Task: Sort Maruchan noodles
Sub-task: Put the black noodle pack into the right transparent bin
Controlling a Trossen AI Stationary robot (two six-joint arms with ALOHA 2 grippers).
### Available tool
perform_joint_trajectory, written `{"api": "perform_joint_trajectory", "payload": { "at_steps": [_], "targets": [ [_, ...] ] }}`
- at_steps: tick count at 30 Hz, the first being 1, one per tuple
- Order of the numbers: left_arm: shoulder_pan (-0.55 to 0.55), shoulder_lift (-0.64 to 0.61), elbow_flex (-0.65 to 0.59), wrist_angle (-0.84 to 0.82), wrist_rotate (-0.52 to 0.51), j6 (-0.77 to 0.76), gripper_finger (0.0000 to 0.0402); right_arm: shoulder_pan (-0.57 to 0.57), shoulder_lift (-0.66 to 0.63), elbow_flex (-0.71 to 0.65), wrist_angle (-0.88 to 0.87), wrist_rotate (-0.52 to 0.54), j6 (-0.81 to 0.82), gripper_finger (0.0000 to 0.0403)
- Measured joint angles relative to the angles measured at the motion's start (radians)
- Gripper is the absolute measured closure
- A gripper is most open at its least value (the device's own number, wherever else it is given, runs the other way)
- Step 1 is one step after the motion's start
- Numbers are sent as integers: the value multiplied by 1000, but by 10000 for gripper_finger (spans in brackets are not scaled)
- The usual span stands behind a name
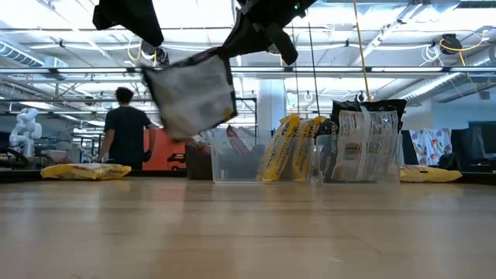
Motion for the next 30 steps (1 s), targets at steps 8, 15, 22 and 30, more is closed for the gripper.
{"api": "perform_joint_trajectory", "payload": {
  "at_steps": [8, 15, 22, 30],
  "targets": [
    [0, 0, 0, -2, 83, 74, 355, -5, -109, 0, -65, 73, -2, 403],
    [-1, 0, 0, -2, 86, 76, 355, -31, -242, 0, -131, 150, 9, 403],
    [-3, 0, 0, -7, 86, 76, 355, -67, -365, 0, -210, 260, 19, 403],
    [-3, 0, 0, -8, 86, 87, 355, -106, -465, 0, -359, 349, 90, 403]
  ]
}}
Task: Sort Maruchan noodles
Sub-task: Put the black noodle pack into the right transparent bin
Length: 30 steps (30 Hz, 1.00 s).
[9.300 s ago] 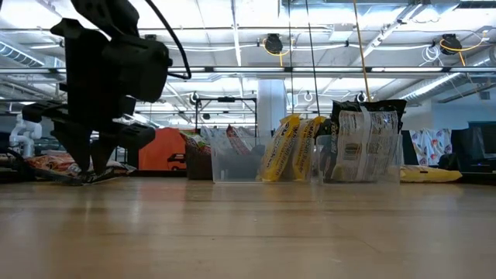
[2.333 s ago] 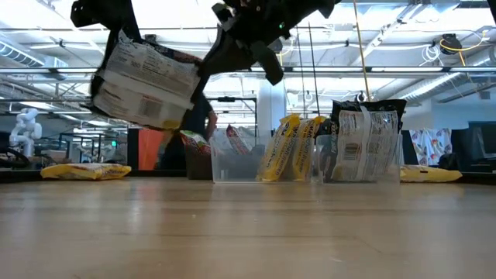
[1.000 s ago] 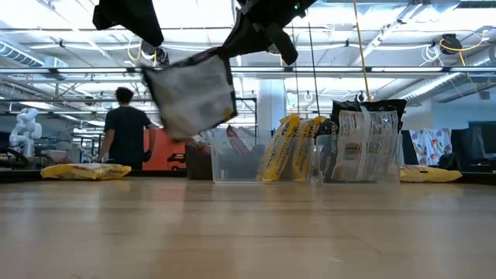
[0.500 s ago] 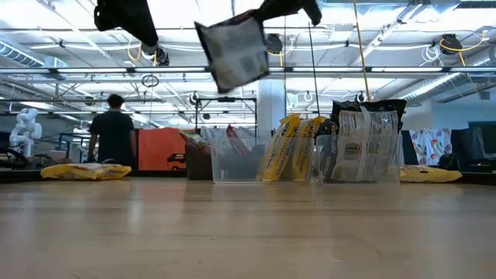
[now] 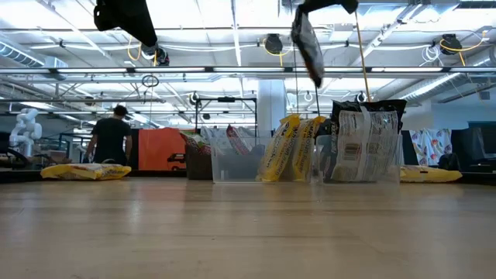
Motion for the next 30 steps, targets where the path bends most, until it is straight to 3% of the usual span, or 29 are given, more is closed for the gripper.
{"api": "perform_joint_trajectory", "payload": {
  "at_steps": [21, 30],
  "targets": [
    [1, 0, 0, 1, 0, 15, 355, -181, -34, 0, -329, -7, 180, 403],
    [1, 0, 0, 1, 0, 15, 355, -250, -33, 0, -380, -43, 204, 403]
  ]
}}
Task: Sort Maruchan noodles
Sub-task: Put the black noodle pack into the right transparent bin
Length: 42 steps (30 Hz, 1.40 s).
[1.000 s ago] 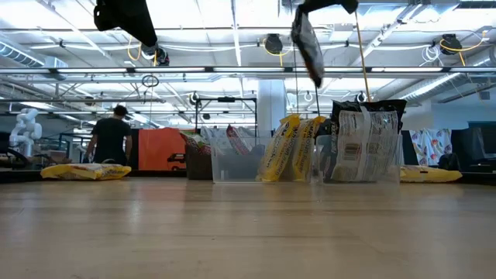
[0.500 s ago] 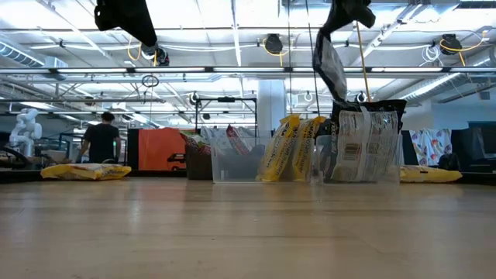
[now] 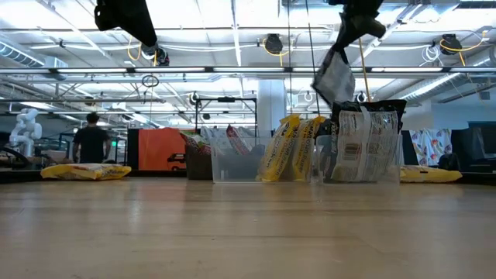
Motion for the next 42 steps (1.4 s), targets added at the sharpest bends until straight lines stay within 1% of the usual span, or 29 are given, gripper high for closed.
{"api": "perform_joint_trajectory", "payload": {
  "at_steps": [3, 6, 10, 19, 24, 30, 42],
  "targets": [
    [0, 0, 0, 0, 0, 0, 355, -21, 0, -2, -14, -31, 13, 403],
    [0, 0, 0, 0, 0, 0, 355, -32, -1, -32, -10, -42, 21, 403],
    [0, 0, 0, 0, 0, 0, 355, -49, 0, -103, -8, -44, 30, 403],
    [0, 0, 0, 0, 2, 0, 355, -69, 1, -283, 116, -43, 8, 403],
    [0, 0, 0, 0, 17, 0, 355, -67, 0, -344, 142, -43, 8, 403],
    [0, 0, 0, 0, 19, 2, 355, -64, 0, -352, 152, -43, 9, 403],
    [0, 0, 0, 0, 19, 25, 355, 13, 0, -352, 155, -45, 8, 403]
  ]
}}
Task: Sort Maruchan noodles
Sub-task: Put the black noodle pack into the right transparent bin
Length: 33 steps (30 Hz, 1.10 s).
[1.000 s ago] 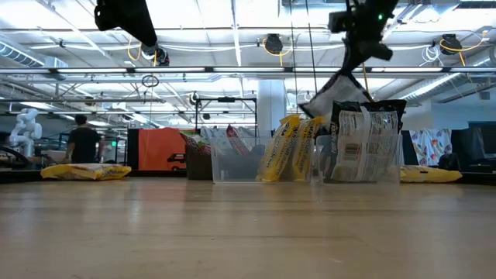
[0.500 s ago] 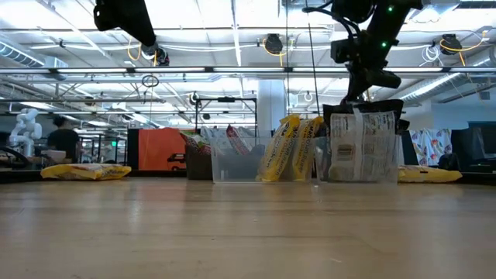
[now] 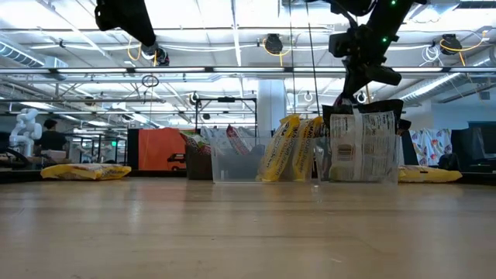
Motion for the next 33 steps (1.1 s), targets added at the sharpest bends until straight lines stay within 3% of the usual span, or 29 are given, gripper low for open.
{"api": "perform_joint_trajectory", "payload": {
  "at_steps": [15, 27, 33],
  "targets": [
    [0, 0, 0, 0, 0, 3, 355, 21, 0, 0, -75, 82, 100, 403],
    [11, 0, 0, 3, -8, 67, 355, 21, 0, 0, -143, 83, 150, 403],
    [43, 0, 0, 44, -53, 195, 355, 21, 0, 0, -131, 83, 150, 403]
  ]
}}
